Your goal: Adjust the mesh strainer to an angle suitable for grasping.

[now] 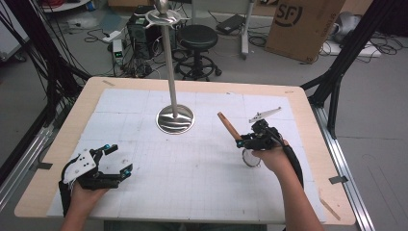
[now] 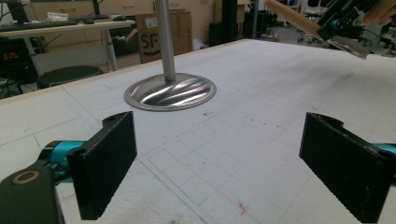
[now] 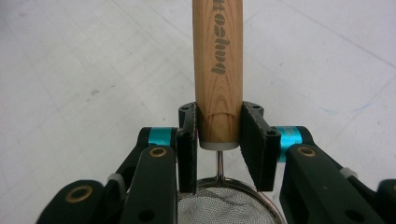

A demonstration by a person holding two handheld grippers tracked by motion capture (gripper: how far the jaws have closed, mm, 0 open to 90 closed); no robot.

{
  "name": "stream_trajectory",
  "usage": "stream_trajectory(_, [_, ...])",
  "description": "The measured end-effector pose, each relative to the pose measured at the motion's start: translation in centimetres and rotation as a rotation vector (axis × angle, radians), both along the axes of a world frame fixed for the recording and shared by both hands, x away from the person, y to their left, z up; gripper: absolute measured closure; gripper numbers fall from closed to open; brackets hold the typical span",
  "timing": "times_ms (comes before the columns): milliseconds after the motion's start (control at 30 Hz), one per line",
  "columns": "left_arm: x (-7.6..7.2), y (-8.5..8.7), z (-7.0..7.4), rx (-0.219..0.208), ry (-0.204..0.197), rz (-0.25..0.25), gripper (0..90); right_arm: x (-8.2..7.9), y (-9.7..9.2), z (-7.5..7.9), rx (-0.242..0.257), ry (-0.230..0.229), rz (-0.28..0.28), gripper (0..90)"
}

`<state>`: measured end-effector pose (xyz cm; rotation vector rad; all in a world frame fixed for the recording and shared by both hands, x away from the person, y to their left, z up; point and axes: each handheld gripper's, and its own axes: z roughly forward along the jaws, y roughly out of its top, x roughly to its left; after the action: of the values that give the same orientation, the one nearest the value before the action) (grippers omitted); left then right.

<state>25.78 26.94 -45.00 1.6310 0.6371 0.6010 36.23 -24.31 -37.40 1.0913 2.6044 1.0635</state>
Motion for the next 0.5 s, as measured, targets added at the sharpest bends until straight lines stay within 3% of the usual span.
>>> stream_trajectory(167, [0.0,0.0,0.0,-0.001,-0.003,-0.001,11.6,-0.5,-0.1,0.7,0.041,-0.045,0.024,68.6])
stream_trajectory(300, [-0.1,0.0,0.2,-0.004,0.030,-0.006,11.6,-1.1,-0.3,1.5,0.110,-0.084,0.053,68.6])
stream_trajectory(500, [-0.2,-0.2,0.8,-0.023,0.021,-0.017,11.6,-1.6,-0.3,2.1,0.167,-0.125,0.085,68.6])
